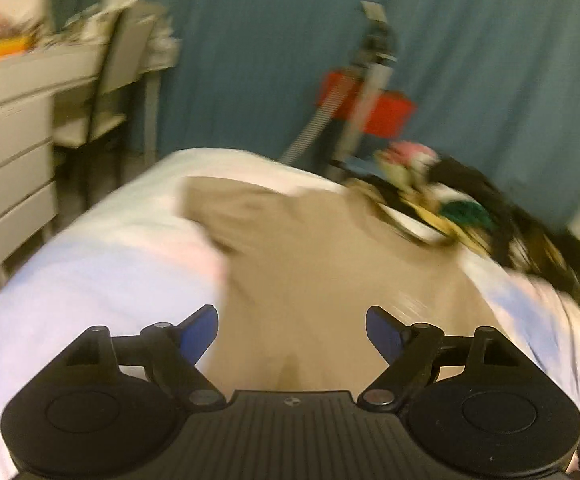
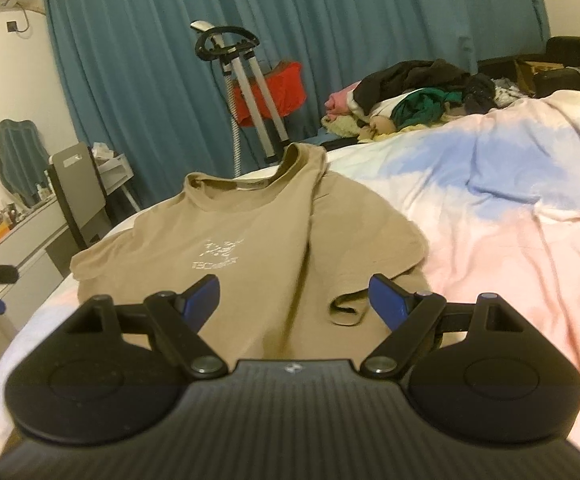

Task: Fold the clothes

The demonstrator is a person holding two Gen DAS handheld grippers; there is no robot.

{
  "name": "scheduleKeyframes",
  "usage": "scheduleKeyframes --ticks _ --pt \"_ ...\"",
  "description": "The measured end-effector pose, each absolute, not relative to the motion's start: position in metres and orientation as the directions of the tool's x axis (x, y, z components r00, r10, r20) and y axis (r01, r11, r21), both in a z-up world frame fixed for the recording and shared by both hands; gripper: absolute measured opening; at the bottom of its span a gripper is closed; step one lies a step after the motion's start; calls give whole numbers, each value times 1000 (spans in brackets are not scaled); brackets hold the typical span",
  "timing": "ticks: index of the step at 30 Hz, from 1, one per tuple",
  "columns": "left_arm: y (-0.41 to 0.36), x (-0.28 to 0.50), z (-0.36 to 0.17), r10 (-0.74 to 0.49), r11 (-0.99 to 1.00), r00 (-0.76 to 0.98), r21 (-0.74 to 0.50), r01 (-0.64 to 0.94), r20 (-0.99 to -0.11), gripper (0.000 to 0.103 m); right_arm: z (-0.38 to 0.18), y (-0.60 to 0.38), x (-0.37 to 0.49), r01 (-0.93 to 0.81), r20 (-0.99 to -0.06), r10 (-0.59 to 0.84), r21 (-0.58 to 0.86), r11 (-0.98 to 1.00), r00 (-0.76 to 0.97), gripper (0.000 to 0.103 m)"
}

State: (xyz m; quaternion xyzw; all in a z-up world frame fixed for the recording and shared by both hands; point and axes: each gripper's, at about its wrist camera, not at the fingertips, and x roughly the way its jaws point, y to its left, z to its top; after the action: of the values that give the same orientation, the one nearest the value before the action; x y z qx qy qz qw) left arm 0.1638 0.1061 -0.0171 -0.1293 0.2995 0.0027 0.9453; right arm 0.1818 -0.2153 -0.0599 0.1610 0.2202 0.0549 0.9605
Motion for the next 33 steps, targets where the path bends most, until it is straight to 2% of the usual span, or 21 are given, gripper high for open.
scheduleKeyframes --ticks 4,6,8,10,16,19,20,21,22,23,26,27,33 --pt "51 127 -30 -147 975 844 -221 34 -515 88 -68 -235 174 30 -427 151 388 921 891 79" --pt "42 119 -43 -165 974 839 -219 56 -518 88 -73 -246 172 71 -436 136 426 902 890 79" --pt "39 115 -53 -177 975 833 -207 77 -524 89 -78 -258 174 106 -437 132 480 871 890 76" --pt "38 120 -62 -191 973 829 -211 90 -526 89 -82 -268 184 136 -440 128 520 843 889 69" --pt "54 145 -88 -243 949 829 -300 95 -505 89 -101 -295 243 240 -482 84 572 784 872 69" --pt "61 156 -98 -247 947 833 -306 99 -494 89 -120 -305 276 279 -497 90 618 735 863 67" --pt "62 160 -102 -248 947 831 -304 100 -498 89 -123 -304 284 265 -495 106 620 738 862 60" --pt "62 162 -105 -248 948 827 -303 99 -505 89 -126 -303 292 251 -493 122 623 741 862 44" --pt "63 164 -107 -246 948 822 -303 94 -514 89 -127 -302 298 235 -488 135 622 747 863 34" --pt "63 166 -109 -248 947 816 -308 91 -522 89 -123 -298 301 209 -472 138 609 766 871 18" --pt "62 168 -112 -259 946 816 -308 105 -517 89 -102 -290 309 147 -435 114 521 841 893 13" --pt "60 168 -112 -255 949 820 -295 111 -512 89 -93 -291 314 133 -428 106 491 861 897 8" --pt "53 173 -120 -247 960 824 -247 135 -510 89 -46 -324 363 186 -403 -49 309 933 914 7"
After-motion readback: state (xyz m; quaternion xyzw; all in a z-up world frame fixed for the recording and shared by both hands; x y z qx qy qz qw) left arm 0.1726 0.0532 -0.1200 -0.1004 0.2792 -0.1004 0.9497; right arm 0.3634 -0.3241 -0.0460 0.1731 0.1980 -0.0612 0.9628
